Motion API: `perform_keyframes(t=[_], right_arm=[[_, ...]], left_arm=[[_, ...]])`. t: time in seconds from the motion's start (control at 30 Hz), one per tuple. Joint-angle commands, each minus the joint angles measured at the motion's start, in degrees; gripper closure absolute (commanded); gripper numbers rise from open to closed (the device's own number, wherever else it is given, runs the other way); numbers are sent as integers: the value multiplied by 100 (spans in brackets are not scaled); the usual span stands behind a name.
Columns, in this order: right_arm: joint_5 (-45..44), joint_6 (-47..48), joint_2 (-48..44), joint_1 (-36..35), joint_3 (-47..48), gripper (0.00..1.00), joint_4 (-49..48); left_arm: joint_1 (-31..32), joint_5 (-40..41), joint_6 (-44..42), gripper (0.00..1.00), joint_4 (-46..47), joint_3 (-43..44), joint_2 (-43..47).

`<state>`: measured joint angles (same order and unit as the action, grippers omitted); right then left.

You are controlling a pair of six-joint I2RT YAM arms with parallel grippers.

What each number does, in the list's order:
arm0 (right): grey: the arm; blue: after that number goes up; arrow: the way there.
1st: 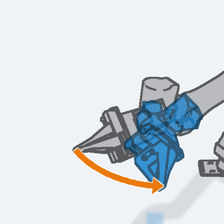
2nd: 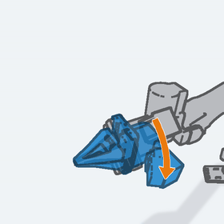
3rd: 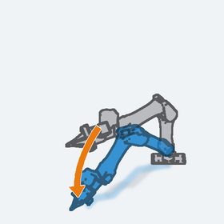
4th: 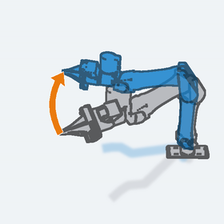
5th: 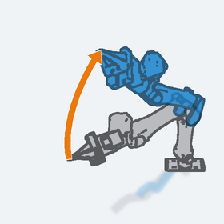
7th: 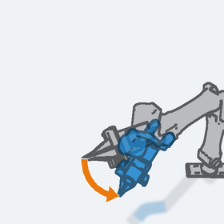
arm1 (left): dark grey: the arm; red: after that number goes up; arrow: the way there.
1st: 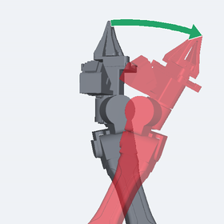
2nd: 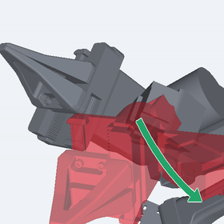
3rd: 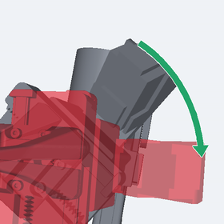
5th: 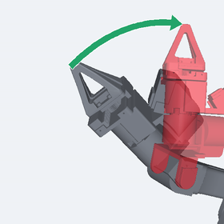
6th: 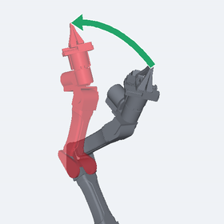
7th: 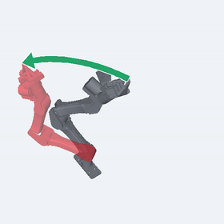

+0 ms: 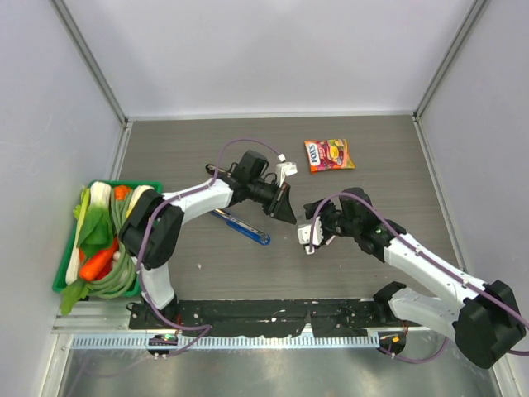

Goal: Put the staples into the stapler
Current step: Pick up the staple from the center of the board.

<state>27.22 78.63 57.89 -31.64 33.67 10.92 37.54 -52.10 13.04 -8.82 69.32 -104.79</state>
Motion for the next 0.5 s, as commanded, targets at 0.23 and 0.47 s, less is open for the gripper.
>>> perform_keyframes(t=[0.23,0.47], right_arm=[[64,21,109,-220,-238,48,-538],[-252,-67,232,-369,-475,57,-1222]], left_arm=[[52,-336,-29,97,-58,266,-138],[96,-407,-3,98,-50,310,-199]])
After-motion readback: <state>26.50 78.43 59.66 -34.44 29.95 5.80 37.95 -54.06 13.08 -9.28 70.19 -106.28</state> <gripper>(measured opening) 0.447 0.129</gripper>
